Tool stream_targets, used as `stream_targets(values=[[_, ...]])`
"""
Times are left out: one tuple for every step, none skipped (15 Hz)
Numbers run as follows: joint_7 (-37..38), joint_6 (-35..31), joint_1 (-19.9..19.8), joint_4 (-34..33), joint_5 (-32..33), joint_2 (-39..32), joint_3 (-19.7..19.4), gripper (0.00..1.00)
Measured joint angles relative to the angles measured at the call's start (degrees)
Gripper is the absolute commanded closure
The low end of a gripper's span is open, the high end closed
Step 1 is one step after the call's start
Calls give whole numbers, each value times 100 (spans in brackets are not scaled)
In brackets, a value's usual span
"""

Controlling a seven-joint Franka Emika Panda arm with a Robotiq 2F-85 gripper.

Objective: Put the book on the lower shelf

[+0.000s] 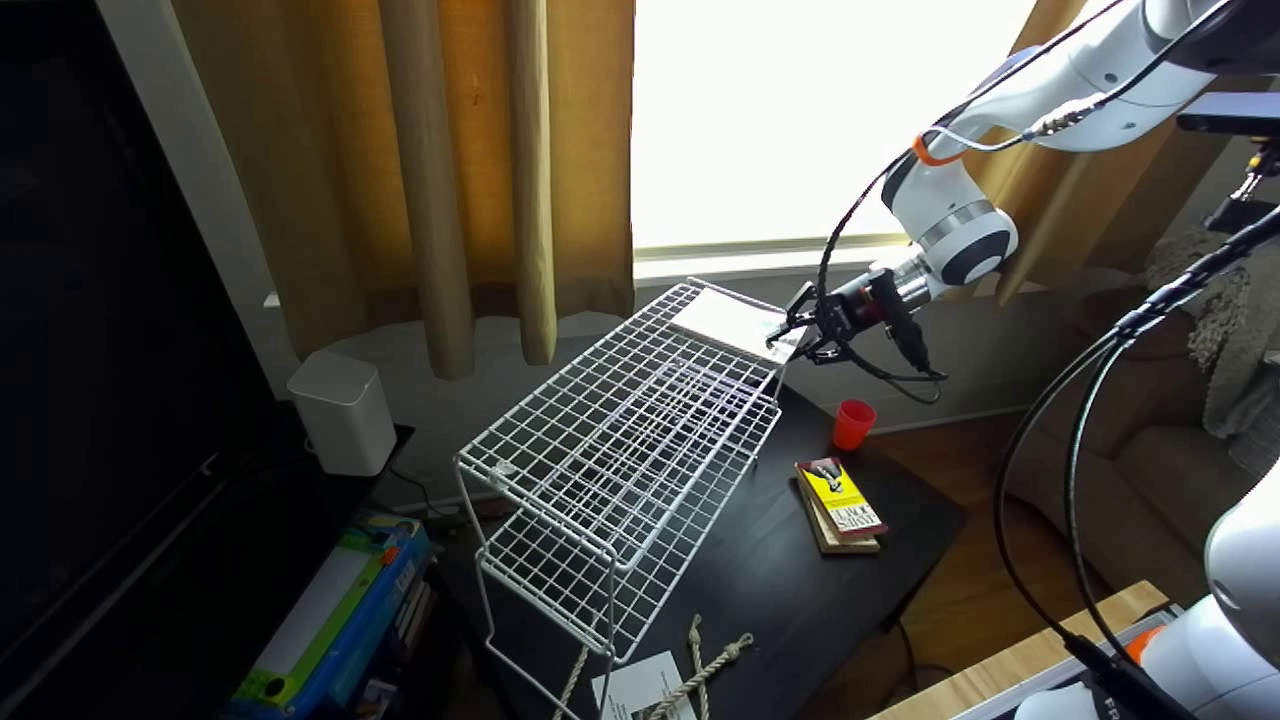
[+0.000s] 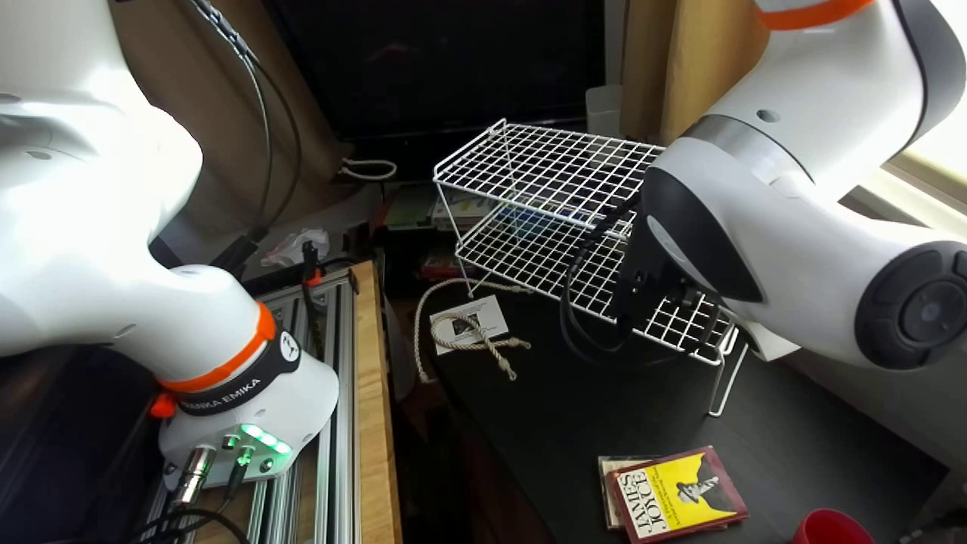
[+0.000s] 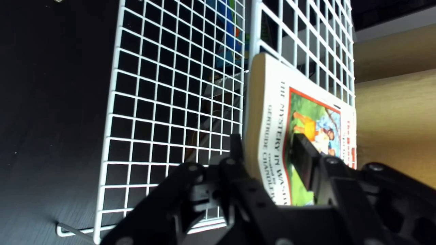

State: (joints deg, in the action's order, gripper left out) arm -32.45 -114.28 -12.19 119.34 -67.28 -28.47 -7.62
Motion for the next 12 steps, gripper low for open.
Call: stream_targets(values=[[32, 0, 0, 0, 0, 0, 0, 35], [63, 0, 0, 0, 0, 2, 0, 44], [103, 0, 0, 0, 1, 9, -1, 40], [172, -2, 0, 1, 4, 16, -14, 41], [217, -4, -2, 4, 6, 16, -32, 51], [254, -5, -4, 9, 7, 15, -54, 60], [289, -5, -6, 16, 9, 15, -74, 75], [320, -4, -7, 21, 8, 17, -89, 82], [356, -3, -9, 20, 8, 35, -91, 89], [401, -4, -9, 20, 9, 48, -93, 90], [415, -3, -10, 27, 9, 47, -94, 90], [418, -3, -11, 33, 8, 48, -97, 91]])
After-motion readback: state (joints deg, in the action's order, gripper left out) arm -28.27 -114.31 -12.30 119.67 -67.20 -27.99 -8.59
